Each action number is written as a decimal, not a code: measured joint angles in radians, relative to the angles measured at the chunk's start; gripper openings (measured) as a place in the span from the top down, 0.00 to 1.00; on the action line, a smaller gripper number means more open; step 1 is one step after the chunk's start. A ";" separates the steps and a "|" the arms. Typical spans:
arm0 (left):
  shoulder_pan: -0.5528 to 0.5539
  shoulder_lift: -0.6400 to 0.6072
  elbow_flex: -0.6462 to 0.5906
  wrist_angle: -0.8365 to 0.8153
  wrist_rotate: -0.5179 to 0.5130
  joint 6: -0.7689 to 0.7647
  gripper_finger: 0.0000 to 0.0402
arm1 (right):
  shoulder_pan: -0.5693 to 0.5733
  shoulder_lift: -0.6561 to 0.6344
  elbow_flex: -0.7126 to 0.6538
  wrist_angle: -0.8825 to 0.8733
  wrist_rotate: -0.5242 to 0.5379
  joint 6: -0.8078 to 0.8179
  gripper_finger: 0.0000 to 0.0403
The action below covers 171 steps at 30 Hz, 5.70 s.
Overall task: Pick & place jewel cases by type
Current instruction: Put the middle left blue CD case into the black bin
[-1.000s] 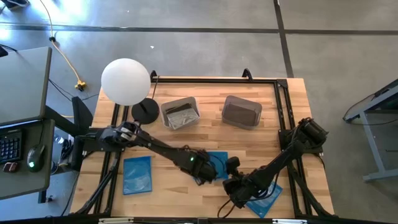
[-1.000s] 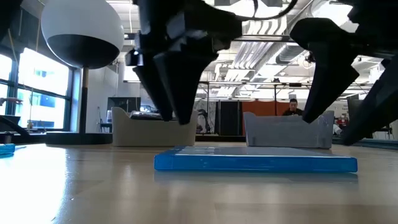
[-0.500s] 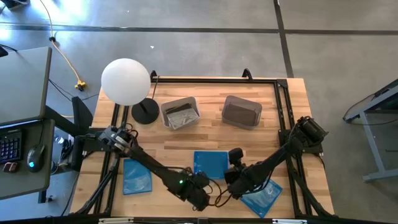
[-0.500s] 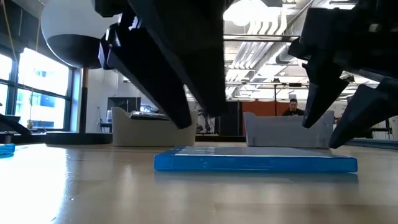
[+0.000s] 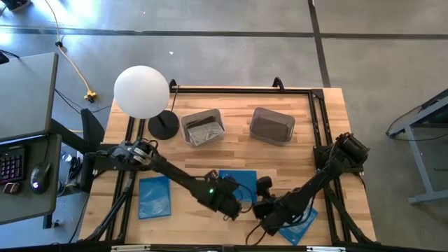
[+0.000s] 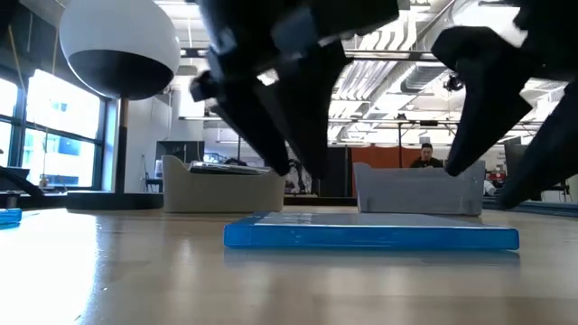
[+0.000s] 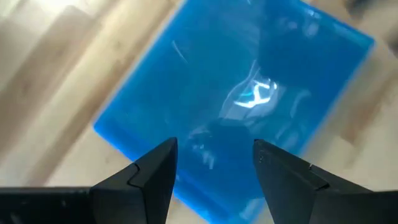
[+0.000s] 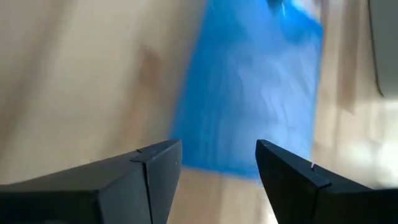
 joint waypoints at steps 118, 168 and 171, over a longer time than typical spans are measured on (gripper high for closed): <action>0.163 -0.326 -0.888 1.072 0.384 -0.286 0.49 | -0.036 -0.115 -0.435 0.713 -0.068 -0.560 0.50; 0.163 -0.244 -0.867 1.518 0.393 -0.155 0.49 | -0.042 -0.058 -0.257 0.405 0.095 -0.790 0.50; 0.163 -0.244 -0.867 1.479 0.377 -0.145 0.49 | -0.037 -0.058 -0.257 0.402 0.117 -0.785 0.50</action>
